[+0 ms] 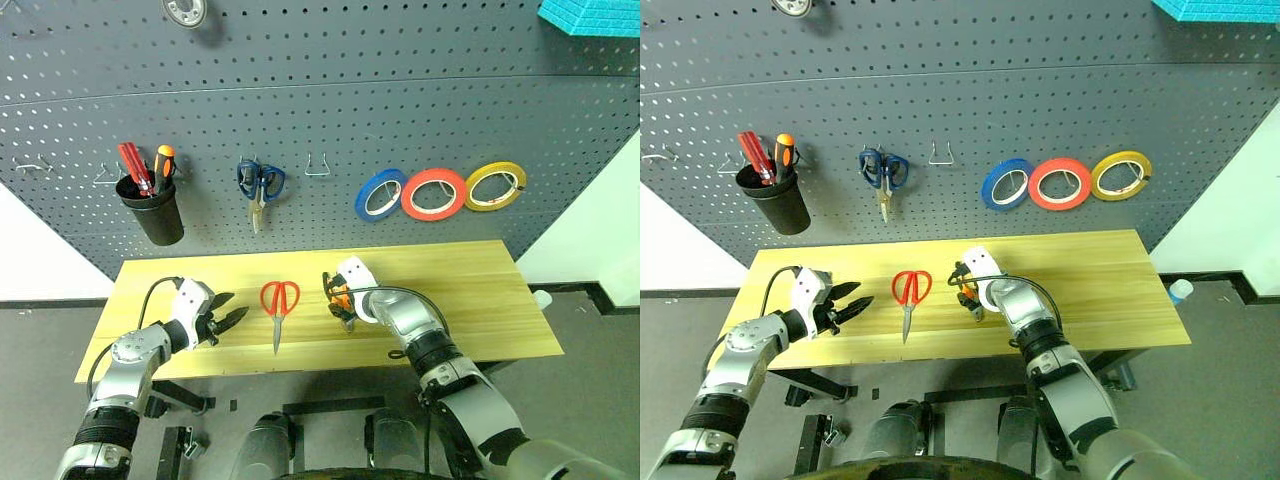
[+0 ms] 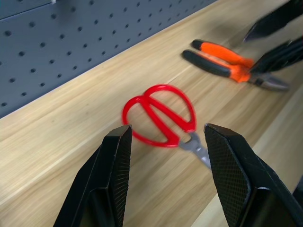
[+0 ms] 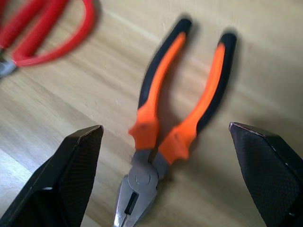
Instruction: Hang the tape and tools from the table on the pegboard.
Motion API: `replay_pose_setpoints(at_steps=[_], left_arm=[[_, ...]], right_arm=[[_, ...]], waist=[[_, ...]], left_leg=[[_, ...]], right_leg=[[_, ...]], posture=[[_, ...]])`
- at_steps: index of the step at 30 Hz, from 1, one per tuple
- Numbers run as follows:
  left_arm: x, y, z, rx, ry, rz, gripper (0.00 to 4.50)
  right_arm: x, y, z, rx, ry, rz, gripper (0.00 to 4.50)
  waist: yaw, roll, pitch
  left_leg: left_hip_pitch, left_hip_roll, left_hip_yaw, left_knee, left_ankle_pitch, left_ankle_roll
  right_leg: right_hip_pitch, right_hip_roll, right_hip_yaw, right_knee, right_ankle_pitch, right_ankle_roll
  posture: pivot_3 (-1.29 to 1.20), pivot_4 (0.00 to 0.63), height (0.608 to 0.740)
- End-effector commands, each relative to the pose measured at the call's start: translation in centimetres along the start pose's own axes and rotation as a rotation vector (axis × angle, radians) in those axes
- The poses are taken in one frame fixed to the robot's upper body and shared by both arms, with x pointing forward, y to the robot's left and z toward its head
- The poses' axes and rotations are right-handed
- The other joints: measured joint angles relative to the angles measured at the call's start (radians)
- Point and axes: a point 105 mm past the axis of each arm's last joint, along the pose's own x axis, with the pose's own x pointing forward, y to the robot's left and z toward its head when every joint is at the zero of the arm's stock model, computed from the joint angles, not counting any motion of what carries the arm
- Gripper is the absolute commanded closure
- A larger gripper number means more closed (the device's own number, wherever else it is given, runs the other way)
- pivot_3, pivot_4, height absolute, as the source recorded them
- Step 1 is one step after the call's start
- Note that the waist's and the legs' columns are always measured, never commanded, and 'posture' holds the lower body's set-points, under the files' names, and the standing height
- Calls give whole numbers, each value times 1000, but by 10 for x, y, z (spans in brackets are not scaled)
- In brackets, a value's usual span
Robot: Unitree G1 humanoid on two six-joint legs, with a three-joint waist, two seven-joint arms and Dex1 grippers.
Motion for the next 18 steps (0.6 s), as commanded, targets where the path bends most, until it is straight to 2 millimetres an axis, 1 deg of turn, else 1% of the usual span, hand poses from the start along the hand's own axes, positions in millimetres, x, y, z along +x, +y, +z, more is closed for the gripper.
replay_pose_setpoints(at_steps=[1, 6, 10, 18], left_arm=[[-9, 8, 14, 21, -45, 14, 1959], [-9, 8, 10, 12, -42, 19, 1959], [-7, 5, 10, 5, -51, 15, 1959], [-4, 3, 13, 1, -69, 10, 1959]], right_arm=[[3, 3, 17, 47, -28, -15, 69], [11, 9, 19, 80, -18, -24, 69], [16, 14, 20, 114, -12, -28, 69], [21, 16, 25, 91, -28, -66, 69]], waist=[[-6, 0, 0], [-20, 0, 0], [-22, 0, 0], [-23, 0, 0]], left_leg=[[0, 0, 0, 0, 0, 0], [1, 4, 0, 0, 0, 0], [2, 6, 0, -2, 0, 0], [5, 6, 0, -4, 0, 0]], right_leg=[[-1, 2, 2, 0, 0, 0], [-2, 8, 6, 0, 1, -1], [-4, 12, 10, 1, 2, -3], [-6, 14, 14, 1, 3, -8]], posture=[[-50, 82, 740], [-53, 81, 740], [-53, 81, 740], [-57, 79, 740]])
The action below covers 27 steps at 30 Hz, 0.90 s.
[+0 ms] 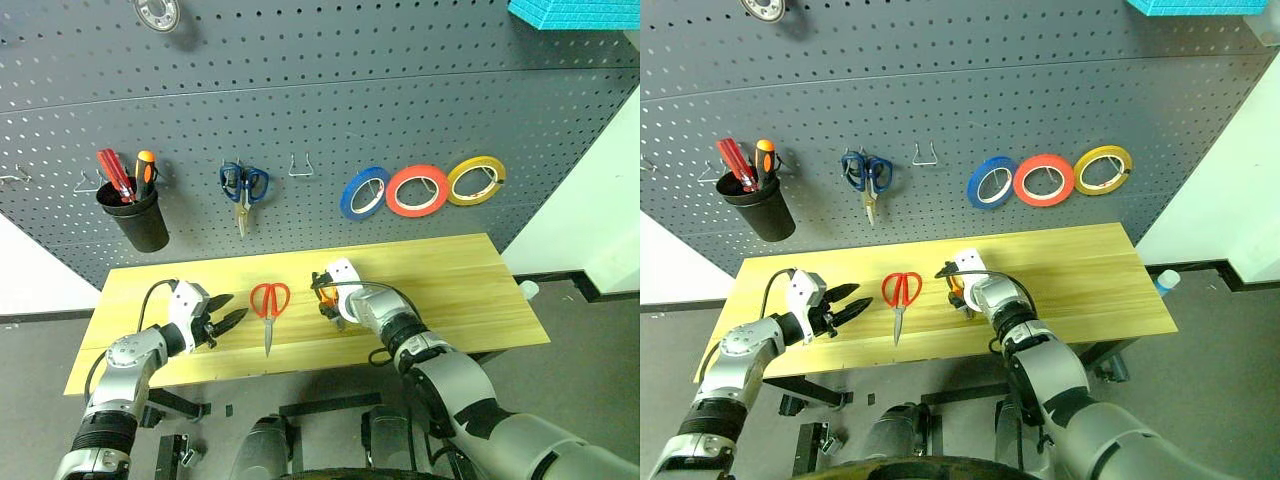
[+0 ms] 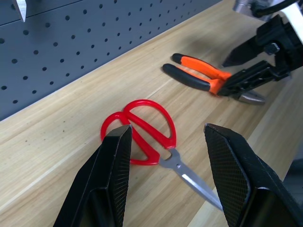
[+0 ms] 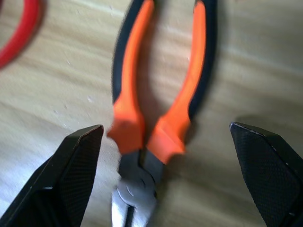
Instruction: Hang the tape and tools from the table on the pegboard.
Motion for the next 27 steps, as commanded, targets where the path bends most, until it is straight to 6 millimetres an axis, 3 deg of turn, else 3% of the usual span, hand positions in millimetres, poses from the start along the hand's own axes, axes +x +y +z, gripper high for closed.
replay_pose_setpoints(at_steps=[1, 4, 7, 13, 18, 23, 27], left_arm=[[-1, 5, 16, 26, -56, 13, 1959], [-1, 5, 16, 26, -59, 13, 1959], [-2, 4, 17, 25, -69, 15, 1959], [-4, 4, 17, 20, -80, 25, 1959], [-5, 1, 16, 15, -86, 26, 1959], [-15, 2, 23, 29, -131, 60, 1959], [-27, 3, 37, 52, -233, 105, 1959]], right_arm=[[-1, 3, 15, -14, -48, -8, 69], [0, 4, 13, -22, -42, -9, 69], [1, 3, 8, -32, -24, -21, 601], [2, 0, 6, -26, -16, -32, 2408], [1, -5, 6, -19, -20, -31, 2407], [-7, -18, 18, -310, -155, -21, 2407], [-36, -12, 31, -581, -389, 67, 2407]], waist=[[1, 0, 0], [1, 0, 0], [0, 0, 0], [1, 0, 0], [1, 1, 0], [3, 1, 1], [3, 3, 2]], left_leg=[[0, 0, 0, 0, 0, 0], [0, 0, 0, 0, 0, 0], [0, 0, 0, 0, 0, 0], [0, 0, 0, -1, 0, 0], [0, 0, 0, -1, 0, 0], [0, 0, 0, -2, 0, 0], [-4, 0, 1, -2, 0, 0]], right_leg=[[0, 0, 0, 0, 0, -1], [0, 0, 1, 0, 0, -1], [0, 0, 1, 0, 0, -1], [0, 0, 1, 0, 0, -1], [-1, 0, 1, 0, -1, -1], [-1, 0, 1, -1, -1, -1], [-5, 0, 2, -2, -1, -1]], posture=[[-57, 79, 740], [-56, 81, 740], [-53, 81, 740], [-50, 80, 740], [-45, 80, 740], [-47, 82, 740], [-61, 87, 740]])
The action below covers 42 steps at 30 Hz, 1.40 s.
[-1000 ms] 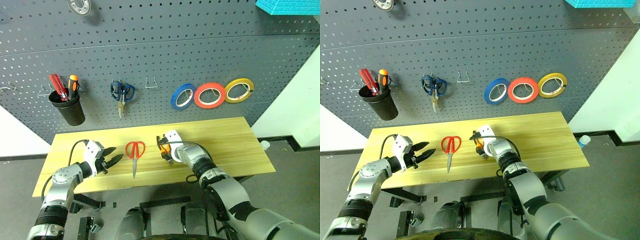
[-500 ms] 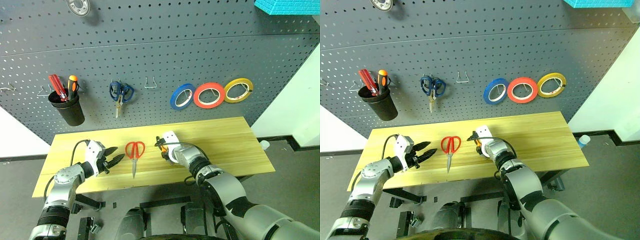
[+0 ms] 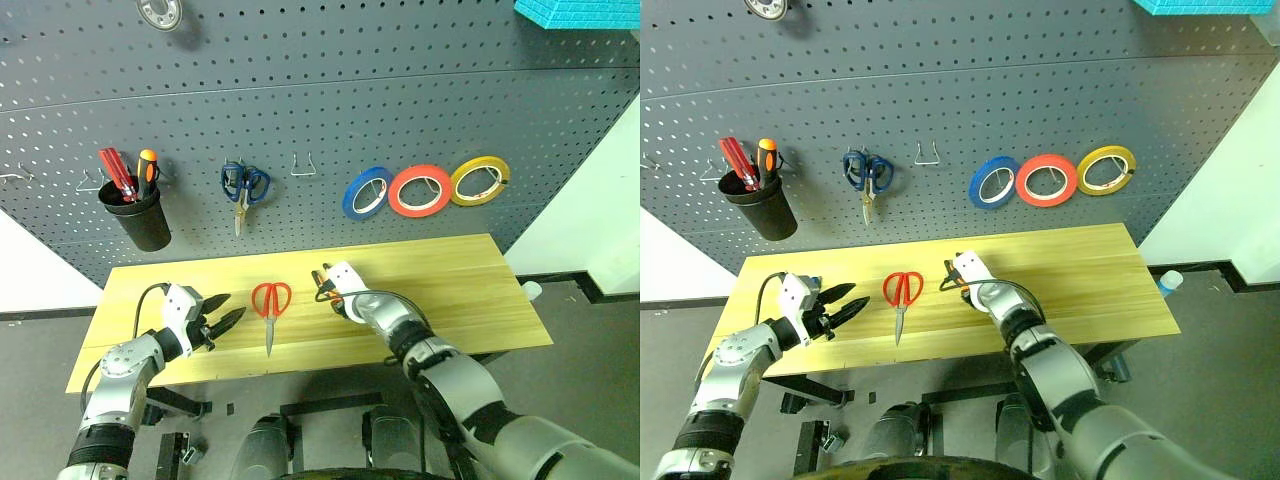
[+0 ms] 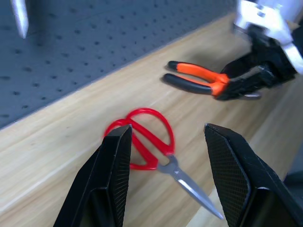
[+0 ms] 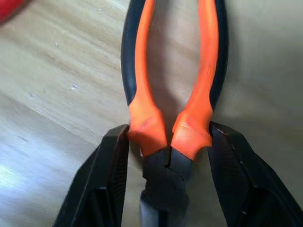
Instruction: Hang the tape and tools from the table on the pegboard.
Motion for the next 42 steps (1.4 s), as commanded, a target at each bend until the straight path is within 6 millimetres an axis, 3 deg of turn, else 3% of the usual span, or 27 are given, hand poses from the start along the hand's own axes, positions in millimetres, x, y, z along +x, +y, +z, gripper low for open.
replay_pose_setpoints(at_steps=[1, 6, 11, 15, 23, 26, 33, 42], left_arm=[[-8, 6, 32, 55, -163, 55, 1959], [-13, 9, 49, 89, -290, 129, 1959], [-15, 22, 65, 127, -430, 287, 1959], [-18, 22, 75, 134, -509, 350, 1959], [-20, 16, 78, 145, -537, 393, 1959], [-21, 15, 84, 155, -557, 416, 1959], [-18, 5, 97, 189, -582, 429, 1959], [-14, 2, 121, 230, -703, 450, 1959]], right_arm=[[-30, 5, 55, -237, -323, 67, 2407], [-77, 17, 83, -413, -605, 122, 2407], [-126, 14, 139, -353, -879, 192, 2407], [-150, 0, 178, -319, -1025, 130, 2407], [-163, -40, 240, -162, -1235, -70, 2407], [-162, -50, 254, -146, -1272, -122, 2407], [-161, -68, 275, -98, -1341, -201, 2407], [-166, -74, 292, -34, -1418, -236, 2407]], waist=[[-1, 0, 0], [-3, -2, 2], [4, -9, 8], [9, -13, 14], [12, -12, 35], [12, -12, 47], [20, -12, 75], [26, -13, 101]], left_leg=[[-2, 0, 0, 0, 0, 0], [-3, 1, 0, 0, 0, 0], [-4, 1, 0, 4, 0, 0], [-7, 1, 0, 8, 0, 0], [-9, 1, -1, 6, 0, 0], [-9, 1, -1, 6, 0, 0], [-10, 1, -1, 4, 0, 0], [-12, 1, -1, 1, 0, 0]], right_leg=[[-2, 0, 0, 0, 0, 1], [-4, 1, 0, 0, 2, 3], [-2, 1, 0, 0, 0, -1], [-2, 1, 0, 0, 1, -2], [-5, 2, 0, -1, 1, -2], [-6, 2, 0, -1, 1, -3], [-8, 3, 0, 0, 5, -4], [-11, 3, 1, 0, 5, -2]], posture=[[-63, 88, 740], [-70, 95, 740], [-72, 107, 740], [-75, 122, 740], [-60, 159, 740], [-41, 173, 740], [-2, 207, 740], [17, 215, 740]])
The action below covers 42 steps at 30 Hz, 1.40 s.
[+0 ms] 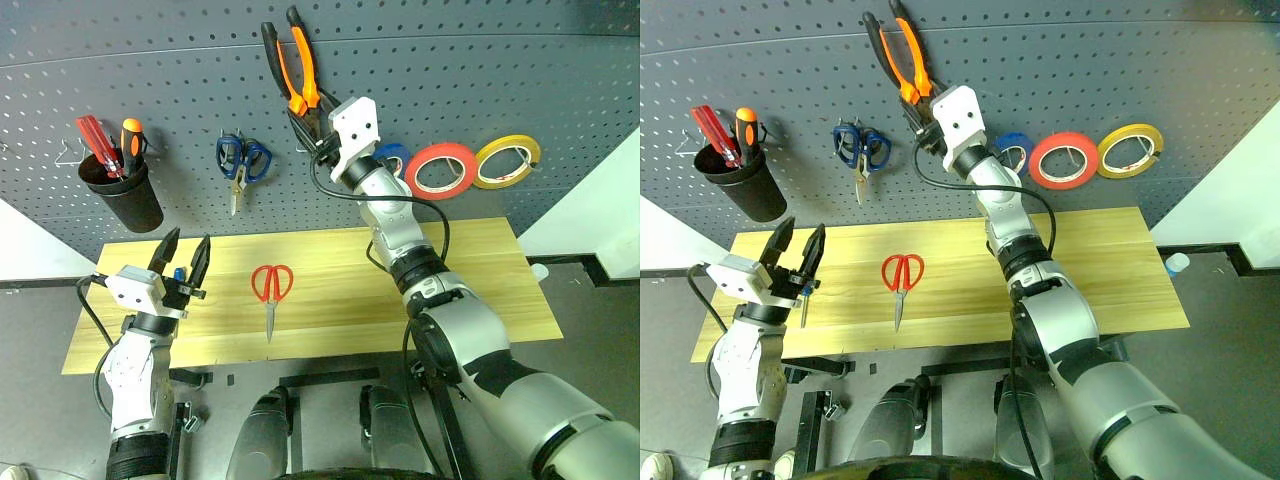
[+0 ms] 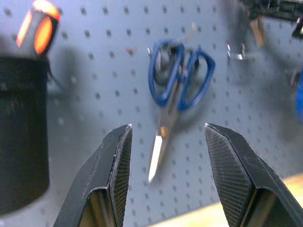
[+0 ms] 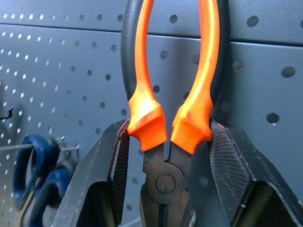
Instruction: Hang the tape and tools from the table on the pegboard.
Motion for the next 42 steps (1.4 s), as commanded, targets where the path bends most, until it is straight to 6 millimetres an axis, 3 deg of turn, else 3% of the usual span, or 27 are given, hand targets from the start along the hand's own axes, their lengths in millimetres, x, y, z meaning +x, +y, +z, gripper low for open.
replay_pose_setpoints(at_steps=[1, 11, 30, 37, 42], left_arm=[[9, -3, 17, 15, -87, -9, 1959], [18, -21, 18, -84, -93, -111, 1959], [13, -22, 21, -91, -79, -116, 1959], [17, -21, 22, -91, -89, -117, 1959], [18, -22, 21, -95, -87, -131, 1959]], right_arm=[[13, -7, 31, -12, -140, -45, 2407], [8, 0, 15, -1, -111, -65, 2407], [3, 6, -17, 4, 49, -118, 2407], [-1, 3, -14, 0, 18, -112, 153], [-11, -1, -3, -66, -69, -83, 9]], waist=[[0, -1, 2], [-1, -1, 4], [2, -1, 4], [2, -1, 4], [8, -1, 4]], left_leg=[[0, 0, 0, 0, 0, 0], [0, 0, 0, 0, 0, 0], [0, 0, 0, 0, 0, 0], [0, 0, 0, 0, 0, 0], [0, 0, 0, 2, 0, 0]], right_leg=[[0, 0, 0, 0, 0, 0], [-1, 0, 0, 0, 0, 0], [-1, 1, 1, 1, 0, 0], [-1, 1, 1, 1, 0, 0], [0, 1, 1, 1, 0, 0]], posture=[[18, 215, 740], [25, 209, 740], [63, 194, 740], [52, 186, 740], [46, 176, 740]])
